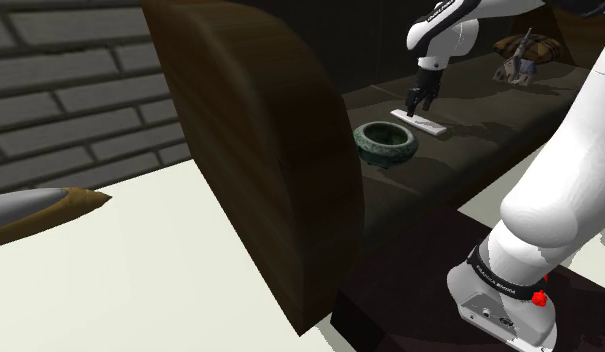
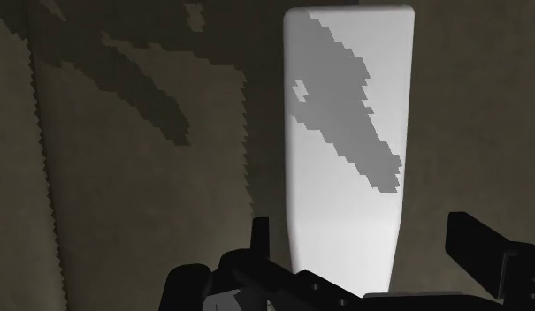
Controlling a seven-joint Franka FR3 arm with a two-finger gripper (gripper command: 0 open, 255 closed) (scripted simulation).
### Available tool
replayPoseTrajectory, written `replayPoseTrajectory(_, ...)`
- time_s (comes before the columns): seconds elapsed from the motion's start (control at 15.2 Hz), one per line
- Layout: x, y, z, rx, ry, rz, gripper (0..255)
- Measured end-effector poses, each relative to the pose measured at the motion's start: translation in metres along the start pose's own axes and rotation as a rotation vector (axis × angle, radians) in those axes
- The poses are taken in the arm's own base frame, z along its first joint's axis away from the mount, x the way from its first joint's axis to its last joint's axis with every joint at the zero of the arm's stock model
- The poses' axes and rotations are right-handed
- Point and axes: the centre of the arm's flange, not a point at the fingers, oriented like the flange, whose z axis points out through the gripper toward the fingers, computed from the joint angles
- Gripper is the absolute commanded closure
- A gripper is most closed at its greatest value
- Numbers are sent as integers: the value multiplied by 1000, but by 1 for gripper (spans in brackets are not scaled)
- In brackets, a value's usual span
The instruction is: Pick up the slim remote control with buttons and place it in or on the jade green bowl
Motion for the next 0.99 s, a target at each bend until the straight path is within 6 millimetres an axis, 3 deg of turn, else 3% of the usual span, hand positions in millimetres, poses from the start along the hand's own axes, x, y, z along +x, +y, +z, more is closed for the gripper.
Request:
replayPoseTrajectory(0.33, -1, 0, 26, 0, 0, 1, 0)
replayPoseTrajectory(0.79, 0, 0, 30, -1, 0, 1, 0)
replayPoseTrajectory(0.86, 0, 0, 30, -1, 0, 1, 255)
replayPoseTrajectory(0.99, 0, 0, 30, -1, 1, 1, 255)
